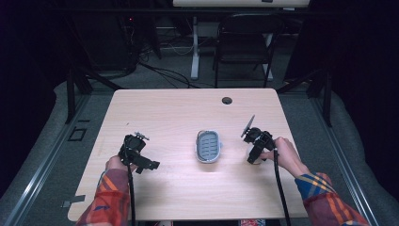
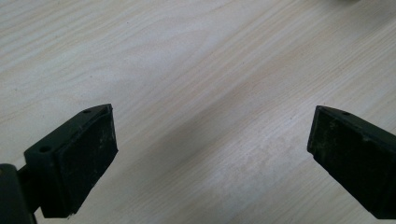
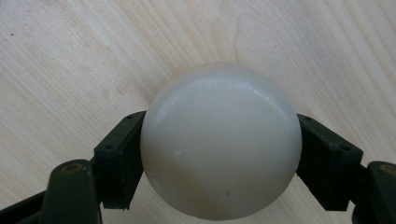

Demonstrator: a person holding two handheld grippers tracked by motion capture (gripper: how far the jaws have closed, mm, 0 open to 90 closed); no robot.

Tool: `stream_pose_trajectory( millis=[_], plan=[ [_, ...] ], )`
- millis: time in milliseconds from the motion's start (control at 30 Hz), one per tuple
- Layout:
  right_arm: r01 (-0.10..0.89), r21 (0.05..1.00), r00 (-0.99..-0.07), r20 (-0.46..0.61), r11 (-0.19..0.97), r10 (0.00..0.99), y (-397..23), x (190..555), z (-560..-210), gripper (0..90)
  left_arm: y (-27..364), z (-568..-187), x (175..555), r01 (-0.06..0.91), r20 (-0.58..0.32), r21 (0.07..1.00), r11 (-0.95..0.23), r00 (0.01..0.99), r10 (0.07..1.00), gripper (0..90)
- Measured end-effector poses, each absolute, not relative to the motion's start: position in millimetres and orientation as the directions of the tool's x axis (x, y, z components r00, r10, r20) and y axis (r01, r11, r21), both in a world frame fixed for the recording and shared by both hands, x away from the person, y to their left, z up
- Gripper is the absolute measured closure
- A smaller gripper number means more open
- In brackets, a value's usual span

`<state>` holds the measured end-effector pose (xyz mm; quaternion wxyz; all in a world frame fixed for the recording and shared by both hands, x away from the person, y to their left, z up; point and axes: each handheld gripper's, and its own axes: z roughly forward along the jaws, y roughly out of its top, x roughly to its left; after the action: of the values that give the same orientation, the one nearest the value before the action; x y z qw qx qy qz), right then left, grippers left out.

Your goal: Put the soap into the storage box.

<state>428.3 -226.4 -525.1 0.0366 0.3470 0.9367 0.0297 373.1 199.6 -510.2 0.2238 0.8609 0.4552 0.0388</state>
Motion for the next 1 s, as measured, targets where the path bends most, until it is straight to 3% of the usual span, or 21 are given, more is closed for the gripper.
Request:
stream_pose_trajectory(
  millis=[1000],
  plan=[
    [0.601,0.083,-0.793,-0.070,0.795,0.606,-206,439,-496,24.2,198,-511,374,0.766,-0.141,0.420,-0.487,0.586,0.798,1.7]
  ],
)
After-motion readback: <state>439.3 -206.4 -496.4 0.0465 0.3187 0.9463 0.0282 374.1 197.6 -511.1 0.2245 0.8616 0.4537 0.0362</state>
